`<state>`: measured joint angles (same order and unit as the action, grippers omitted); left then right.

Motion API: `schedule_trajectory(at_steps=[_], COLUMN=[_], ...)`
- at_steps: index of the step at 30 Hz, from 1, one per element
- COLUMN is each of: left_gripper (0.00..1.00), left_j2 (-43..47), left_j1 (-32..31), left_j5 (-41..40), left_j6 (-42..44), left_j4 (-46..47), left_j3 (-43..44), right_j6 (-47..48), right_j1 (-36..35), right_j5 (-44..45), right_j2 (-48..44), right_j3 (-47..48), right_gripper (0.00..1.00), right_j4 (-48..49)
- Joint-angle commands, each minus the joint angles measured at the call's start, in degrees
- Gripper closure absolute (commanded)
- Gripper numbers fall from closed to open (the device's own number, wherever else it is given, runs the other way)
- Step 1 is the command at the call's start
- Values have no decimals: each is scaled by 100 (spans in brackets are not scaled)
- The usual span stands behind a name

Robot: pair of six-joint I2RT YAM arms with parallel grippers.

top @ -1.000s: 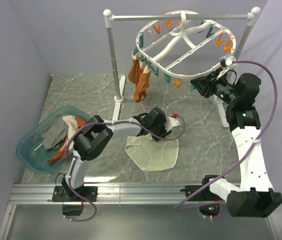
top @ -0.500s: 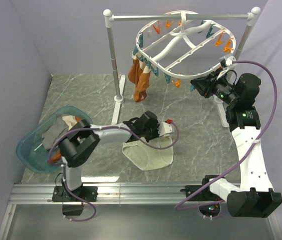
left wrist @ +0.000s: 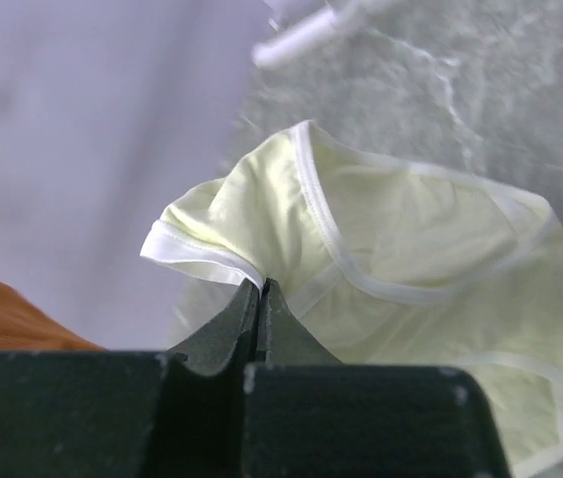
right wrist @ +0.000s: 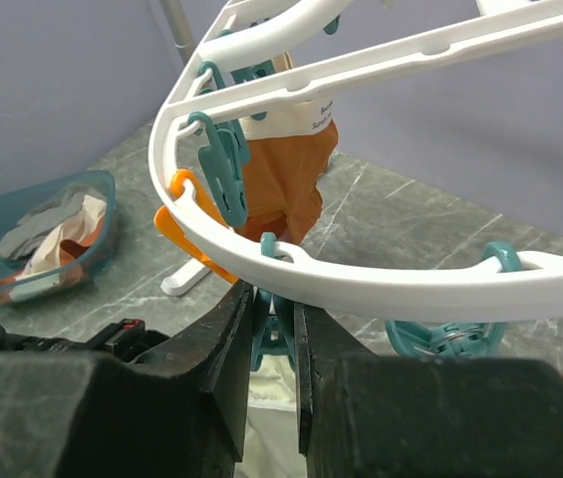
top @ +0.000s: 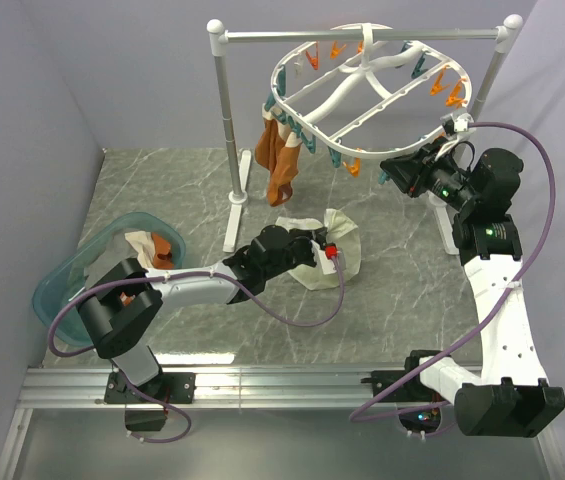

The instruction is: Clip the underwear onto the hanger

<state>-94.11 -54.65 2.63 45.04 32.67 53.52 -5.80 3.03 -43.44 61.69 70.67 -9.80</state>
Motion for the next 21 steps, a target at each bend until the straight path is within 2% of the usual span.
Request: schedule_trajectory(at_steps=[1, 8, 21], left_gripper=[100, 100, 100], left_j2=[244, 68, -257], left_j1=[-80, -256, -388], left_j5=[211, 466, 844], left_j6=[803, 1376, 1465], left_j4=[1311, 2041, 2271], left_j3=[-61, 141, 704], right_j6=[-175, -413, -474], right_j1=[22, 22, 22], right_j5=[-209, -340, -736], right_j2=[-87, -43, -52], right_j3=[-71, -150, -150], right_gripper=[100, 100, 100], right_j4=[286, 558, 602])
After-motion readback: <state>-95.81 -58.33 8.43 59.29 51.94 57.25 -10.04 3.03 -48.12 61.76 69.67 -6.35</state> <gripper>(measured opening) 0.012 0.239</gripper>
